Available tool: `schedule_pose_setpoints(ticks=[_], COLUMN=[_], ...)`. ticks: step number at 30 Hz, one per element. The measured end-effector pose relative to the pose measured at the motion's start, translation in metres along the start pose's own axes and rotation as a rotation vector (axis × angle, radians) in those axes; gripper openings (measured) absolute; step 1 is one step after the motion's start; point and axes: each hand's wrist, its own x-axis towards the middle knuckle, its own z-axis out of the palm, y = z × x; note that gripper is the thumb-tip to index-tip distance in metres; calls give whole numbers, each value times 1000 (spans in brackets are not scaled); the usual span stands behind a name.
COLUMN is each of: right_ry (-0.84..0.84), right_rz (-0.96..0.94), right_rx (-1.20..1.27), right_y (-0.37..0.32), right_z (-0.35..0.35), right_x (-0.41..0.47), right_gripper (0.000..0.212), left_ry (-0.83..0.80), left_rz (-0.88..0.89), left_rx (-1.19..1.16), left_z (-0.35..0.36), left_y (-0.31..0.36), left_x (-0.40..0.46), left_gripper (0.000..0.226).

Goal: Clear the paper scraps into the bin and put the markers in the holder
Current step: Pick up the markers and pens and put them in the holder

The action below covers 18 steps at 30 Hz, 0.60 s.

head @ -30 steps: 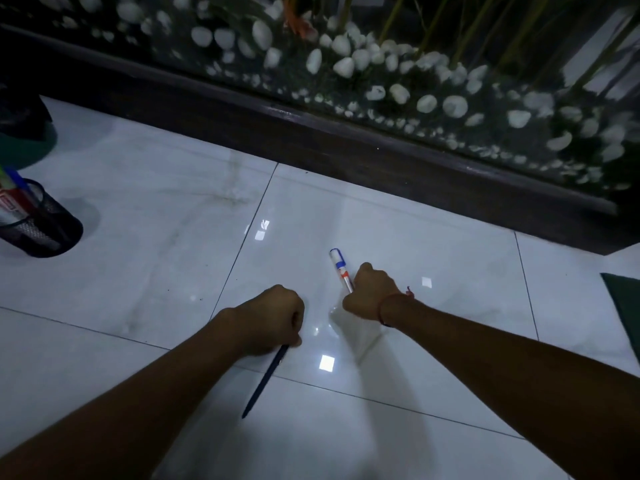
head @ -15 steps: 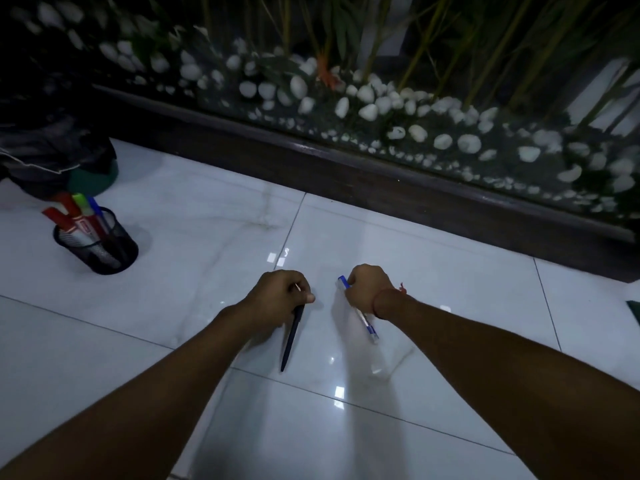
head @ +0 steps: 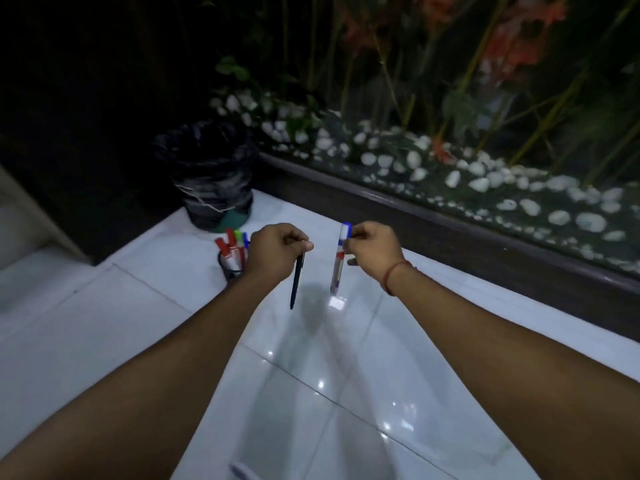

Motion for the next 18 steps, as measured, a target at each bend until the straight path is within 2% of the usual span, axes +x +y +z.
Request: schedule_pose_setpoints(ticks=[3, 9, 14, 18], right_ry=[-26, -31, -33, -33], right_rz=[-72, -152, -140, -140], right_rx=[77, 64, 70, 80], right_y=[-33, -55, -42, -37], right_z=[42, 96, 124, 149], right_x=[13, 33, 42, 49], right_gripper=[22, 20, 11, 16], left_ry=[115, 319, 396, 400], left_rz=[1, 49, 61, 74], left_rx=[-18, -5, 24, 92], left_z=[-37, -87, -93, -88], left_y=[-6, -26, -42, -52], left_x=[12, 34, 50, 61], left_gripper=[4, 9, 15, 13])
